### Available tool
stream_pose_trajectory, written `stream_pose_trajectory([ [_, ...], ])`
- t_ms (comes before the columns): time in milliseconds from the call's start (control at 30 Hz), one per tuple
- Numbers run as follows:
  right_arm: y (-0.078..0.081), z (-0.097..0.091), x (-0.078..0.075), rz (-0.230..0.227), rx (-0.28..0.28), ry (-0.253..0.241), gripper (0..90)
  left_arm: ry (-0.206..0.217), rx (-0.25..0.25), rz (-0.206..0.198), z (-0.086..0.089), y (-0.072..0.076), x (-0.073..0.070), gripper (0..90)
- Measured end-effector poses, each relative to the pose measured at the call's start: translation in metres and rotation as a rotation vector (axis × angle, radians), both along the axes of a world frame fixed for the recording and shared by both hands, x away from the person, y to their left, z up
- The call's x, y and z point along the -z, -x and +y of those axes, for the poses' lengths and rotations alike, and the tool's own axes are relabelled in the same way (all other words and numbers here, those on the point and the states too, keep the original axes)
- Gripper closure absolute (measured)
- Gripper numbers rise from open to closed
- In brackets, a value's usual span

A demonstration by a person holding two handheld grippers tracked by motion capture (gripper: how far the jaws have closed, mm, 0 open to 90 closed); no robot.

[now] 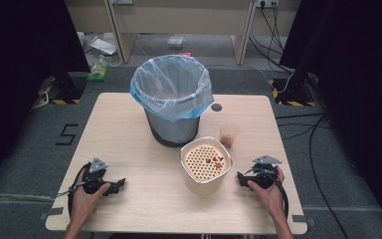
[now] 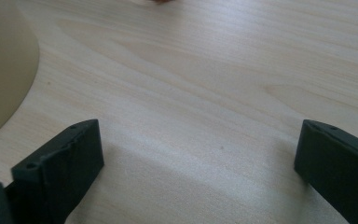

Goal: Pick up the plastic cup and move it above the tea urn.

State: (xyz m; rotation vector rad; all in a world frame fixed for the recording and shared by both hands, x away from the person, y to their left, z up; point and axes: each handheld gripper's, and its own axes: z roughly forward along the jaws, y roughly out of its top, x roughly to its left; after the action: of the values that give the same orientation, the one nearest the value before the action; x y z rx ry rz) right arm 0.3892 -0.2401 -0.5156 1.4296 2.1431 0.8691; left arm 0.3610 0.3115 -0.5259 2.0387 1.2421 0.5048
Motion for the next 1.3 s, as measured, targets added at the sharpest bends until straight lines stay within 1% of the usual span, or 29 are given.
stream_pose_trajectory([
  [33, 0.001, -0.001, -0.001, -0.003, -0.005, -0.003, 13.2, -0.001, 0.000, 0.000, 0.000, 0.000, 0.000, 0.0],
  [67, 0.002, -0.002, -0.003, -0.015, -0.011, -0.009, 22.8, -0.001, 0.000, 0.001, 0.000, 0.000, 0.000, 0.0],
  [100, 0.002, -0.003, -0.005, -0.023, -0.017, -0.023, 22.9, 0.000, 0.000, 0.000, 0.000, 0.000, 0.000, 0.0],
  [133, 0.003, -0.003, -0.006, -0.027, -0.014, -0.041, 14.6, -0.001, 0.000, 0.000, 0.000, 0.000, 0.000, 0.0],
  [167, 0.004, -0.003, -0.008, -0.034, -0.016, -0.047, 11.5, 0.000, 0.000, 0.000, 0.000, 0.000, 0.000, 0.0],
  [200, 0.004, -0.003, -0.010, -0.036, -0.010, -0.044, 17.0, -0.001, 0.000, 0.000, 0.000, 0.000, 0.000, 0.0],
  [233, 0.004, -0.003, -0.012, -0.041, -0.023, -0.038, 21.3, -0.001, 0.000, 0.000, 0.000, 0.000, 0.000, 0.0],
  [300, 0.004, -0.003, -0.018, -0.065, -0.031, -0.041, 14.3, -0.001, 0.000, 0.000, 0.000, 0.000, 0.000, 0.0],
  [367, 0.003, -0.002, -0.024, -0.082, -0.029, -0.035, 18.3, 0.001, -0.001, 0.000, 0.000, 0.000, 0.000, 0.0],
  [433, 0.000, -0.002, -0.032, -0.091, -0.029, -0.038, 15.6, 0.000, 0.000, 0.000, 0.000, 0.000, 0.000, 0.0],
  [467, -0.002, -0.003, -0.037, -0.106, -0.025, -0.037, 17.3, 0.001, -0.001, 0.000, 0.000, 0.000, 0.000, 0.0],
  [533, -0.006, -0.002, -0.046, -0.113, -0.017, -0.043, 16.3, 0.000, -0.001, 0.000, 0.000, 0.000, 0.000, 0.0],
  [567, -0.008, -0.003, -0.051, -0.128, -0.021, -0.042, 16.6, 0.000, -0.001, 0.000, 0.000, 0.000, 0.000, 0.0],
  [700, -0.019, -0.004, -0.065, -0.129, -0.004, -0.055, 20.1, 0.001, -0.001, 0.000, 0.000, 0.000, 0.000, 0.0],
  [800, -0.028, -0.005, -0.075, -0.141, 0.006, -0.085, 22.3, -0.001, 0.001, 0.000, 0.000, 0.000, 0.000, 0.0],
  [933, -0.039, -0.003, -0.088, -0.167, 0.018, -0.108, 24.1, -0.001, 0.001, 0.000, 0.000, 0.000, 0.000, 0.0],
  [1033, -0.049, -0.001, -0.095, -0.175, 0.022, -0.106, 25.5, -0.001, 0.000, 0.001, 0.000, 0.000, 0.000, 0.0],
  [1100, -0.056, 0.001, -0.099, -0.171, 0.014, -0.103, 26.6, -0.001, 0.000, 0.000, 0.000, 0.000, 0.000, 0.0],
  [1200, -0.065, 0.007, -0.102, -0.166, 0.006, -0.090, 29.2, 0.001, -0.001, 0.000, 0.000, 0.000, 0.000, 0.0],
  [1300, -0.074, 0.013, -0.104, -0.158, -0.010, -0.092, 33.6, 0.000, -0.001, 0.000, 0.000, 0.000, 0.000, 0.0],
])
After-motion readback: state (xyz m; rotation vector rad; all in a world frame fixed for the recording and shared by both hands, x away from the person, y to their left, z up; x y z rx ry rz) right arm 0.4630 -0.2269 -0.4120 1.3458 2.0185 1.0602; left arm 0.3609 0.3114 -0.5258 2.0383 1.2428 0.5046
